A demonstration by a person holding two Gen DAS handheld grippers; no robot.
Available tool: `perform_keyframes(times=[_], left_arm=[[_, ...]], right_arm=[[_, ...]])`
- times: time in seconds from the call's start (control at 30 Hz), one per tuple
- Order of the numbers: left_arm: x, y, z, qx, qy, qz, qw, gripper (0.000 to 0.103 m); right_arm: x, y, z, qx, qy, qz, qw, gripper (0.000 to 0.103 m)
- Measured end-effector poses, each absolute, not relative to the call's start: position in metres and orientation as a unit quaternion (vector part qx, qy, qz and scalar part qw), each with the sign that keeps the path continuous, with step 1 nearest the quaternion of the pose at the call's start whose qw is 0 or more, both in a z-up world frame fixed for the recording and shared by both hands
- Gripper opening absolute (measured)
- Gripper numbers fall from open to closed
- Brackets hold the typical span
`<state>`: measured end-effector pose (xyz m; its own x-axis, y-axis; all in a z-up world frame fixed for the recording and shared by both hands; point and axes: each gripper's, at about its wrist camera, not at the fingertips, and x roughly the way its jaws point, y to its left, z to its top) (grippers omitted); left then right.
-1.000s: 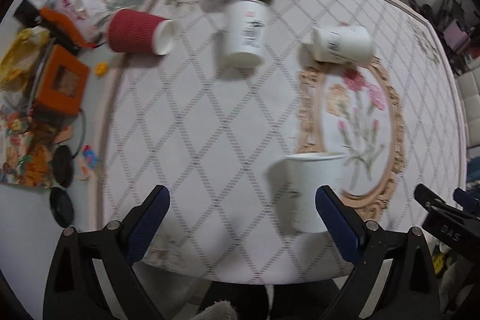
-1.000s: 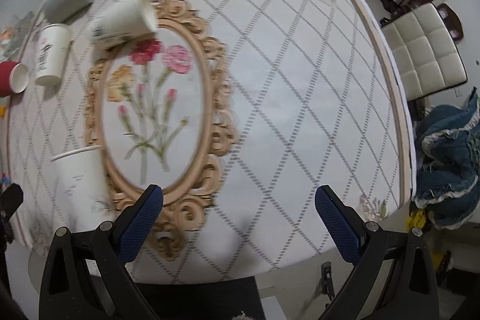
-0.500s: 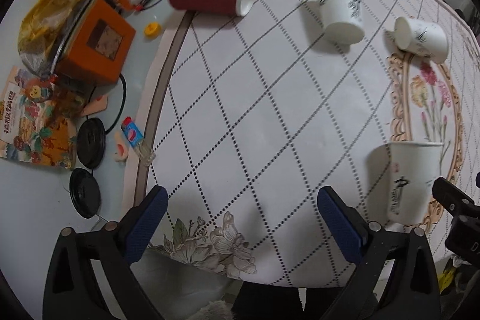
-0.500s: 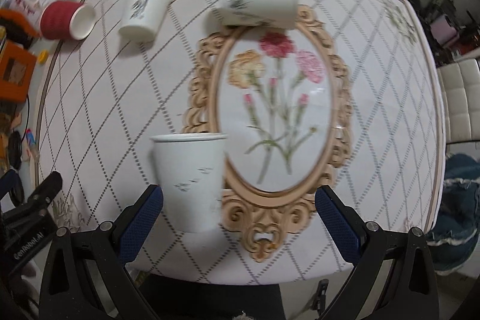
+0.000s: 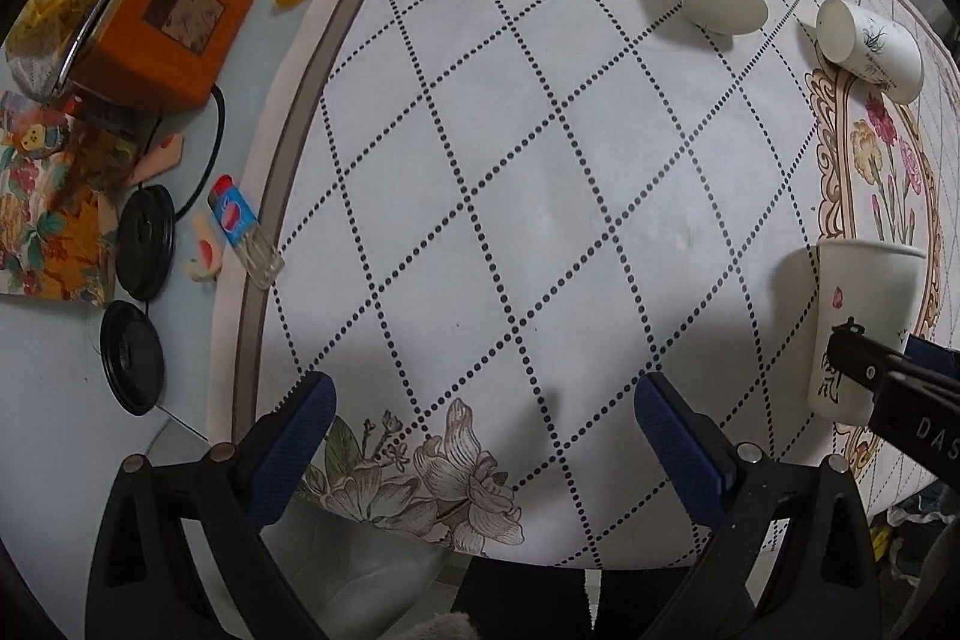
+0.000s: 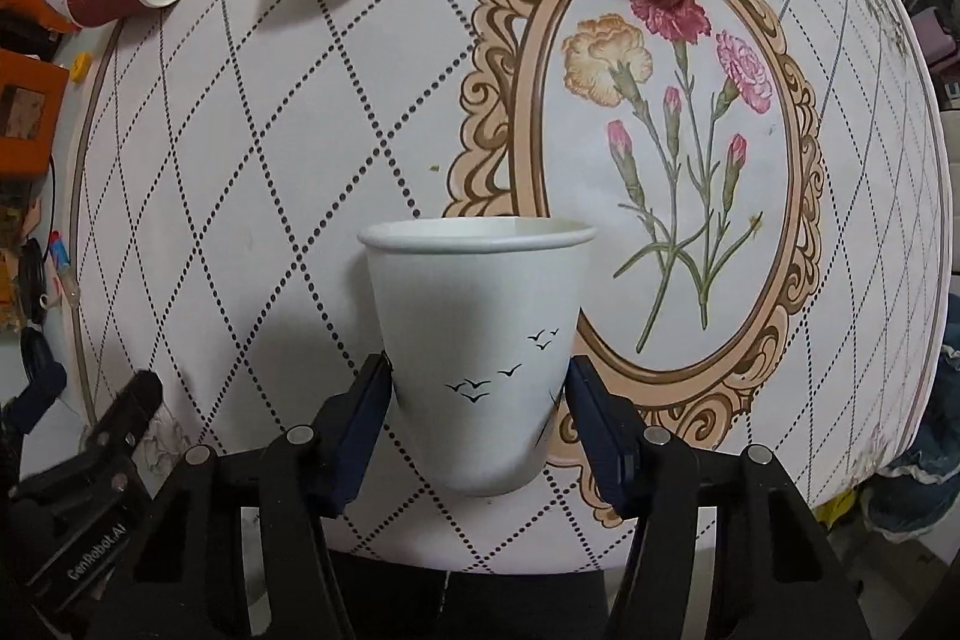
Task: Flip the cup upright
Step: 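Grasp the cup with the right gripper while the left gripper releases it, then lower the cup rim-up onto the flower oval and open the right gripper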
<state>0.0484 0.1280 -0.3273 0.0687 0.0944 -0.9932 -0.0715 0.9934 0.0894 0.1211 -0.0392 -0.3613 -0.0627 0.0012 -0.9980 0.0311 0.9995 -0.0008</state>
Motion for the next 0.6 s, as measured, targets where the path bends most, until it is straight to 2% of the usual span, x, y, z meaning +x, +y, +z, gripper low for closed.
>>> perform_keyframes(times=[0.3,0.6], left_arm=[[0.055,0.130,-0.333,-0.005,0.695,0.044,0.718,0.102],[0.092,0.115,-0.336,-0.010,0.705,0.026,0.709,0.102]], right_arm=[[0.118,-0.070,-0.340,0.064,0.698,-0.008,0.713,0.061],[0.131,-0.100,-0.304,0.093,0.593,-0.027,0.799,0.061]])
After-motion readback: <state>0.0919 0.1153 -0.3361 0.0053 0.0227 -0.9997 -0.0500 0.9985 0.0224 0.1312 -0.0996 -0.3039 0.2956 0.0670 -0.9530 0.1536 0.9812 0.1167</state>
